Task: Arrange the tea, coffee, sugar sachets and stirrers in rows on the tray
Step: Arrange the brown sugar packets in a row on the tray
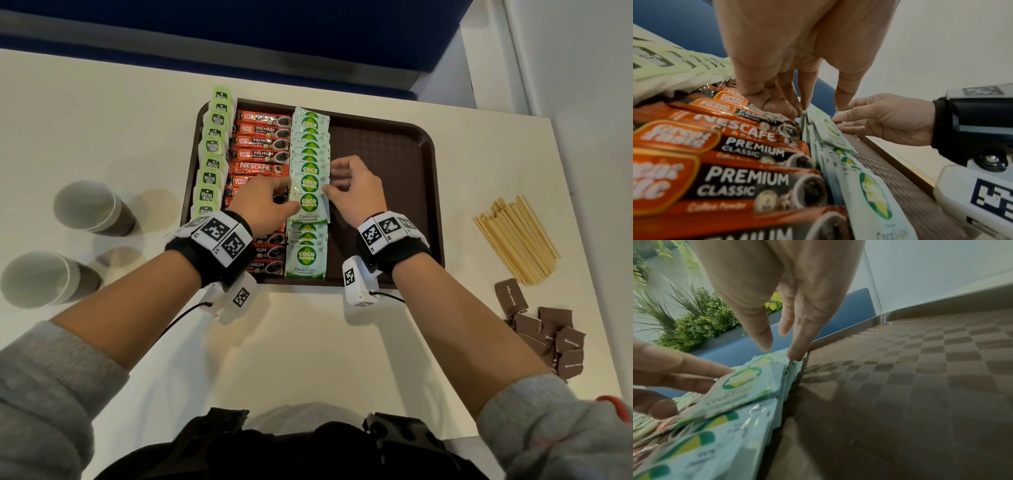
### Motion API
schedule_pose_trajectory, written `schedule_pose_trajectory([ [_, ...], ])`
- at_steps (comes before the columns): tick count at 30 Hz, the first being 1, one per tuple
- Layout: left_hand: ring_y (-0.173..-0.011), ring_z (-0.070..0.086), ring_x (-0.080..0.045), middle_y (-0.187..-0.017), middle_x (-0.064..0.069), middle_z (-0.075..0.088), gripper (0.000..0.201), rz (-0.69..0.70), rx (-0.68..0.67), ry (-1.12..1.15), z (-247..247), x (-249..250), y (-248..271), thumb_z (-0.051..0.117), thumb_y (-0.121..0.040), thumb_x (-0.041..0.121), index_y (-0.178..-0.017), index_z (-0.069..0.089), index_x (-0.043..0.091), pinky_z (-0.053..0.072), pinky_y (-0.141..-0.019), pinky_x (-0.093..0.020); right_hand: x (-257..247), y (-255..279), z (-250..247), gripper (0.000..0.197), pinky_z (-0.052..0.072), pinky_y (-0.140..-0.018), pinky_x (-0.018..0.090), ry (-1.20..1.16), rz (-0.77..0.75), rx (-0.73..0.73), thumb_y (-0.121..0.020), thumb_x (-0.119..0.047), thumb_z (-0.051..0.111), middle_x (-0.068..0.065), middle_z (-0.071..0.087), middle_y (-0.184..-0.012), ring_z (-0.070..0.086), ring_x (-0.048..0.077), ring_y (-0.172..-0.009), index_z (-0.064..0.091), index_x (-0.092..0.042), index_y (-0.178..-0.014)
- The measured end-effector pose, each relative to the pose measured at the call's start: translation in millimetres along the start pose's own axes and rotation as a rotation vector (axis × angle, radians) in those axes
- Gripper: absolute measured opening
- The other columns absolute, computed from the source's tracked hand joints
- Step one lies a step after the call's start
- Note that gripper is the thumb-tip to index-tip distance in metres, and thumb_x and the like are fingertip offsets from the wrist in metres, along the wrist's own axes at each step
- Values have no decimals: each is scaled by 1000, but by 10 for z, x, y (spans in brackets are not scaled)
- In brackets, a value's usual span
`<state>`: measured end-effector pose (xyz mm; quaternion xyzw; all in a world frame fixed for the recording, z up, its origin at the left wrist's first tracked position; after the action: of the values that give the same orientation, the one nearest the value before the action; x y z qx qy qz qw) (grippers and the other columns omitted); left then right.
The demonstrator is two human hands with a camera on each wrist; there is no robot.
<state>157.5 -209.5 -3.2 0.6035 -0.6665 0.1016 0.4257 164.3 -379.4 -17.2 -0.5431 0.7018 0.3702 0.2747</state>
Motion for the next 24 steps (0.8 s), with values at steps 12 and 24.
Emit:
schedule_pose_trajectory([
  [12,-81,53,-9,-99,7,57,41,200,-24,69,540,679,228,73,-80,25,-117,56,24,37,-64,-15,434,706,-749,22,46,-81,20,114,51,215,-82,-16,69,-1,64,-101,58,10,-87,63,-16,-103],
  [24,-86,57,-12,-109,4,57,52,313,-356,-83,2159,1727,635,75,-78,29,-124,51,24,43,-76,-24,1743,1773,-2132,66,39,-103,37,310,422,157,-67,-31,82,6,41,-129,43,21,-120,50,-21,-124],
])
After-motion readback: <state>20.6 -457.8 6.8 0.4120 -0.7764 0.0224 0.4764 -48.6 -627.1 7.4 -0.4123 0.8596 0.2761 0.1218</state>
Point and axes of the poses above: each hand's wrist, its own y-axis away from the middle knuckle, its own z-axis out of the palm, x = y × z, the point moved 3 cm from there along -y, towards the middle knuckle
